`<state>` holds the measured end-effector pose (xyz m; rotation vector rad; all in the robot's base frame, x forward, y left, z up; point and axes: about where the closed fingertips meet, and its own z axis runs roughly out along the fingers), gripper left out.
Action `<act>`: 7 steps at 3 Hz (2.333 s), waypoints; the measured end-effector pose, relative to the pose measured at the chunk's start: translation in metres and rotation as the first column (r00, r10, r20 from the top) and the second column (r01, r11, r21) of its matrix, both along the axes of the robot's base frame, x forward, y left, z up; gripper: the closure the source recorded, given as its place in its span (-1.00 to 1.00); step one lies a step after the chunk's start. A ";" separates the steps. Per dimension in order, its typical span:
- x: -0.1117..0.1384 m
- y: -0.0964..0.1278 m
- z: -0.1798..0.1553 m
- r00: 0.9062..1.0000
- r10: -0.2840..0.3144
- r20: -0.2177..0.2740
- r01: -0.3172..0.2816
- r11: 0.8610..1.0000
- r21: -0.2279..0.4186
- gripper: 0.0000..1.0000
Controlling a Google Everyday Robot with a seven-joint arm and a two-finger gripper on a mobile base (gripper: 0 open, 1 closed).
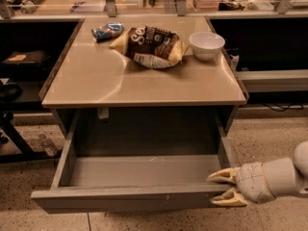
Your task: Open top drawer
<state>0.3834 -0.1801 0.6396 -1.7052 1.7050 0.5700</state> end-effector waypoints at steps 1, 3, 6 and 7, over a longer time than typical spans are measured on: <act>-0.010 -0.002 -0.001 1.000 0.002 0.001 -0.002 1.000 0.008 1.00; -0.020 -0.003 0.000 1.000 0.004 -0.001 -0.004 1.000 0.020 1.00; -0.029 -0.001 0.000 1.000 0.000 -0.005 0.000 1.000 0.020 0.22; -0.029 -0.001 0.002 1.000 0.000 -0.005 0.001 1.000 0.020 0.69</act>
Offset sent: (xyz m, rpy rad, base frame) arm -0.2339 -0.0578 -0.0688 0.2363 0.0197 0.0233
